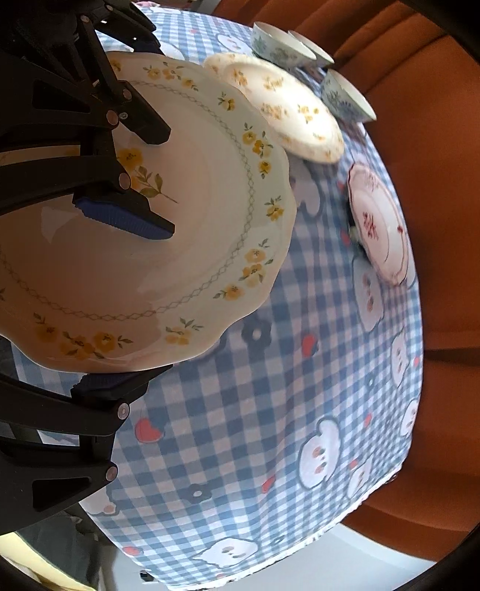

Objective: Organize plates and bowls

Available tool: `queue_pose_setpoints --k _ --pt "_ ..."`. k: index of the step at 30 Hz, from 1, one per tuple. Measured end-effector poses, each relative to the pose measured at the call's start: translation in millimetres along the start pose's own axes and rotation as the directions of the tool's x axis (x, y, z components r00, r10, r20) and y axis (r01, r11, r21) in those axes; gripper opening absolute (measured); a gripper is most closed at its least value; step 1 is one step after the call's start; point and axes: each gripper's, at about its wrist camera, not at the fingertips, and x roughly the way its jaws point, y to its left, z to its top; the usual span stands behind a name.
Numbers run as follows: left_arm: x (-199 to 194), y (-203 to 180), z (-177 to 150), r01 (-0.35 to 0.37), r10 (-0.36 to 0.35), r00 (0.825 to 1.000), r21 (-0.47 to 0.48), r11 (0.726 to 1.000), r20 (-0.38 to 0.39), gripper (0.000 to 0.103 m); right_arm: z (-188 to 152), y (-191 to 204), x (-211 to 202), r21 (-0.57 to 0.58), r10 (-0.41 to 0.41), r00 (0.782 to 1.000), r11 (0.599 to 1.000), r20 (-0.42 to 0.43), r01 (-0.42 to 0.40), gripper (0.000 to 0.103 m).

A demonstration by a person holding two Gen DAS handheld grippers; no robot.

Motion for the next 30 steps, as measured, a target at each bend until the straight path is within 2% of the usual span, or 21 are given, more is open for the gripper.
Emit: queue_pose_setpoints --k 12,30 --pt "31.4 -7.7 10.6 0.007 -0.008 0.999 -0.028 1.0 -0.053 0.073 13.3 -12.7 29.5 0.01 -0.005 0.998 1.0 -0.055 0.005 0.068" --pt "24.1 -3.8 11.9 -0.001 0.002 0.999 0.022 1.0 -0.047 0.076 16.3 -13.0 28.8 0.027 -0.04 0.998 0.999 -0.052 0.042 0.069"
